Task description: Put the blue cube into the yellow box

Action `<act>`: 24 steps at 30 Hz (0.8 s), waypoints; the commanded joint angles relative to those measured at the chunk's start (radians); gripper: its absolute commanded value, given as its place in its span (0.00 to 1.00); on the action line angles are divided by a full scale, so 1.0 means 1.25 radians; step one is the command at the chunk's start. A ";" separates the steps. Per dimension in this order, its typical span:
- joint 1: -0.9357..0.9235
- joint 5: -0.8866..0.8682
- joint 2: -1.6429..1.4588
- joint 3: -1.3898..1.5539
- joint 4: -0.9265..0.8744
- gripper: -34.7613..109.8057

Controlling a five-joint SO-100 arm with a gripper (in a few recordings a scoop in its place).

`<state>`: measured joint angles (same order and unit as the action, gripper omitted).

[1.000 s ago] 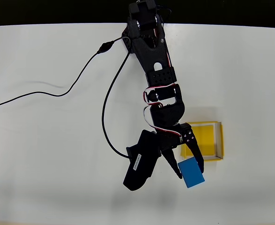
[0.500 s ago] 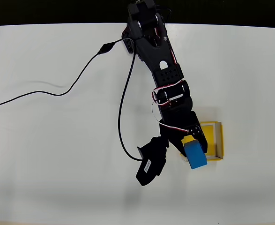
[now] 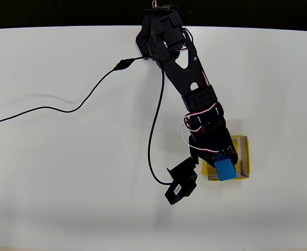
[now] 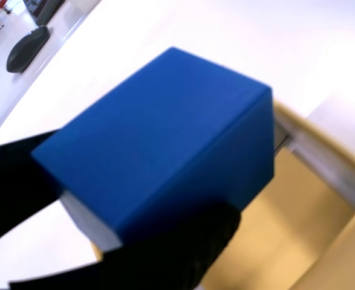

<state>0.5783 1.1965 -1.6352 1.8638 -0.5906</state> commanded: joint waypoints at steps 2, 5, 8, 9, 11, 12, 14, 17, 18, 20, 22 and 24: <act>0.038 -0.016 -0.010 -0.098 -0.011 0.34; 0.047 -0.025 0.010 -0.098 -0.013 0.34; 0.049 -0.031 0.031 -0.097 -0.015 0.34; 0.049 -0.029 0.037 -0.096 -0.015 0.34; 0.047 -0.023 0.050 -0.093 -0.011 0.35; 0.044 -0.020 0.056 -0.092 -0.009 0.35; 0.038 -0.018 0.065 -0.092 -0.006 0.37; 0.032 -0.015 0.072 -0.087 -0.004 0.40; 0.031 -0.009 0.072 -0.082 -0.004 0.41; 0.031 0.005 0.072 -0.074 -0.001 0.43; 0.029 0.015 0.070 -0.070 0.002 0.45; 0.028 0.025 0.061 -0.070 0.004 0.47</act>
<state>0.6182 1.1950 -1.4941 1.8469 -0.5906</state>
